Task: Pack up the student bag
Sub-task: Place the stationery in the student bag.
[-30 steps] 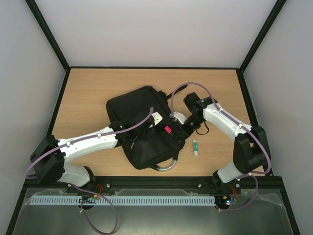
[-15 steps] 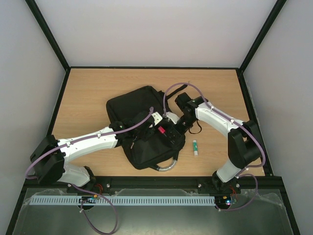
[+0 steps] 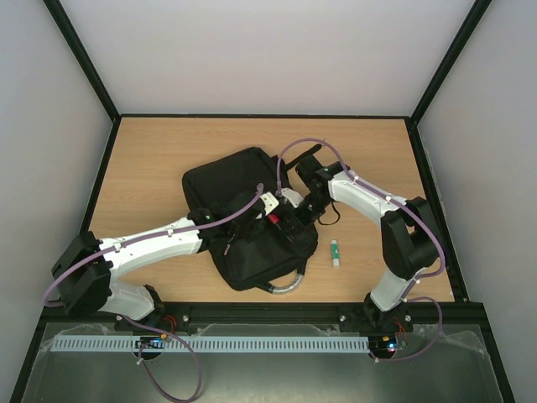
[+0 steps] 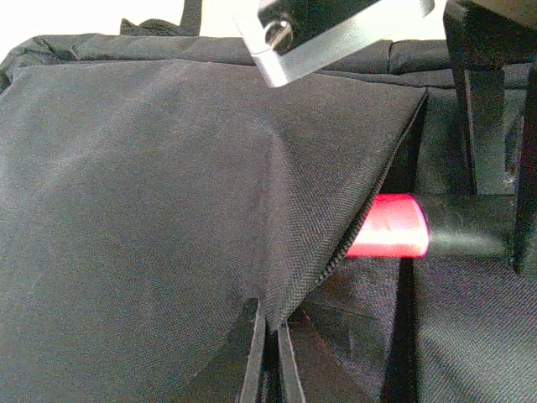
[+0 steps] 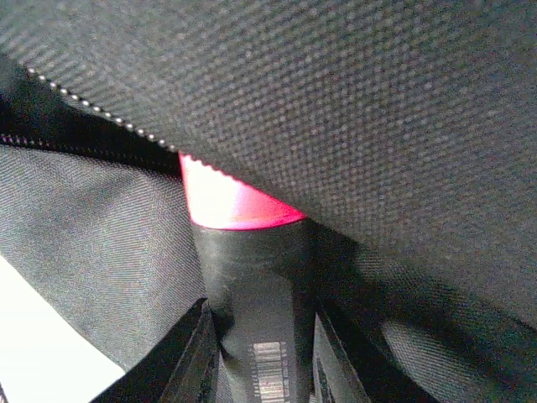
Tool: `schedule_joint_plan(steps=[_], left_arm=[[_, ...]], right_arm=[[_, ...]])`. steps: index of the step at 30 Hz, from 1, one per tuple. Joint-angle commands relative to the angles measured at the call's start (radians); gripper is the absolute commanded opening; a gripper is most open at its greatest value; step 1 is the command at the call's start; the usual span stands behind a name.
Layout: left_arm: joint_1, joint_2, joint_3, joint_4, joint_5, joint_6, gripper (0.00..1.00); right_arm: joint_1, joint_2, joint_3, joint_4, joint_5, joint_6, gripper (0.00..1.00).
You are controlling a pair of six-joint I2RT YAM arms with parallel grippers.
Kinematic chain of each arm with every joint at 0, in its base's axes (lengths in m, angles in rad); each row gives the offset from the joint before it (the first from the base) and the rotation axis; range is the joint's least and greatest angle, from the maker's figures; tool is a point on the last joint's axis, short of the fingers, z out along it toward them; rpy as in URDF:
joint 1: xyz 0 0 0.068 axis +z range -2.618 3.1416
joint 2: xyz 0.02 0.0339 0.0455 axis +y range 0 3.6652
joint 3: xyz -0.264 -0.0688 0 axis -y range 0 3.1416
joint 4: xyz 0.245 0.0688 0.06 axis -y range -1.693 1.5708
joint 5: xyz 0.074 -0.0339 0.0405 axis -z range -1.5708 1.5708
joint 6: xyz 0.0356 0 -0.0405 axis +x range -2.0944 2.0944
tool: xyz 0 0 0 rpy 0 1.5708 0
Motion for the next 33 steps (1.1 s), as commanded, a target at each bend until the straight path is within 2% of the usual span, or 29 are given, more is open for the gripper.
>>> schedule_joint_plan(steps=[1,7,11,16,23,24,25,26,27,33], left_arm=[[0.006,0.005,0.036,0.007,-0.003,-0.009,0.02],[0.008,0.004,0.035,0.007,0.002,-0.009,0.02],[0.008,0.002,0.036,0.006,0.002,-0.01,0.02],[0.008,-0.002,0.034,0.007,-0.001,-0.01,0.02],[0.008,-0.001,0.037,0.006,0.008,-0.01,0.02],[0.008,0.001,0.038,0.004,0.009,-0.01,0.02],[0.008,0.001,0.04,0.004,0.013,-0.01,0.02],[0.008,0.001,0.04,0.003,0.015,-0.01,0.02],[0.008,0.001,0.041,0.002,0.017,-0.01,0.02],[0.008,0.001,0.042,0.001,0.018,-0.011,0.02]], right_arm=[[0.008,0.02,0.016,-0.023,-0.033,0.011,0.32],[0.008,-0.001,0.009,-0.016,-0.033,0.013,0.41],[0.008,-0.017,0.007,-0.032,-0.016,-0.002,0.42],[0.004,-0.104,-0.008,-0.066,0.066,-0.053,0.44],[-0.03,-0.26,-0.017,-0.082,0.222,-0.106,0.54],[-0.038,-0.276,-0.019,-0.07,0.254,-0.1,0.59],[-0.049,-0.295,-0.027,-0.044,0.294,-0.086,0.72],[-0.058,-0.309,-0.038,-0.02,0.319,-0.083,0.97],[-0.062,-0.324,-0.052,-0.002,0.331,-0.089,1.0],[-0.062,-0.449,-0.212,0.139,0.298,-0.26,0.99]])
